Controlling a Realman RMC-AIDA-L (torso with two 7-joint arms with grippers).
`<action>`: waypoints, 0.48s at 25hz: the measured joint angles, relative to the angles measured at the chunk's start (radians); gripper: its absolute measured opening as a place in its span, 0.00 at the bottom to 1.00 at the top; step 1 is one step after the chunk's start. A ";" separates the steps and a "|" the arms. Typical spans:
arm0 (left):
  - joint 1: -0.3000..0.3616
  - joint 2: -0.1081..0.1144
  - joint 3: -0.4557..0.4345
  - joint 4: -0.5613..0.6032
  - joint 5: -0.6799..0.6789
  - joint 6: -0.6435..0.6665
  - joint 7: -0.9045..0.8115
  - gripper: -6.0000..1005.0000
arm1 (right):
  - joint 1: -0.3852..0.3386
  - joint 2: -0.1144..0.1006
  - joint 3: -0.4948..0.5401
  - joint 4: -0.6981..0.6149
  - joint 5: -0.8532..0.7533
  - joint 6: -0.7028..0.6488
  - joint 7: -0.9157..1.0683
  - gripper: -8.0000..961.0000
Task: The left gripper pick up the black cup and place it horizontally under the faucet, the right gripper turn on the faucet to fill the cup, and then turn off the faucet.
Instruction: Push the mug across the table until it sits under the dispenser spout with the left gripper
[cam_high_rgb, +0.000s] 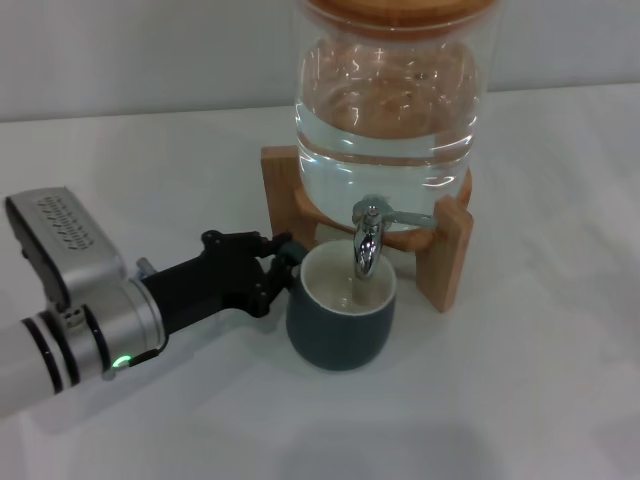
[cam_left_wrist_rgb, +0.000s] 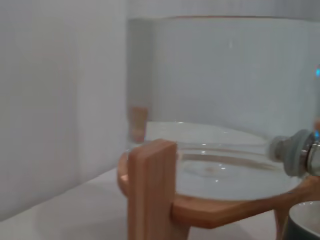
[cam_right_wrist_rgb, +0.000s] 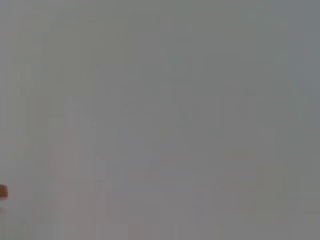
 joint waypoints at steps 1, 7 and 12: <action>-0.006 0.000 0.000 -0.007 0.000 0.000 0.007 0.16 | 0.001 0.000 -0.001 0.000 0.000 0.000 0.000 0.80; -0.027 -0.003 0.000 -0.031 0.005 0.004 0.042 0.16 | 0.007 0.000 -0.002 0.000 0.000 0.000 0.009 0.80; -0.028 -0.003 0.000 -0.036 0.009 0.008 0.054 0.16 | 0.009 0.000 -0.003 0.000 0.000 0.000 0.010 0.80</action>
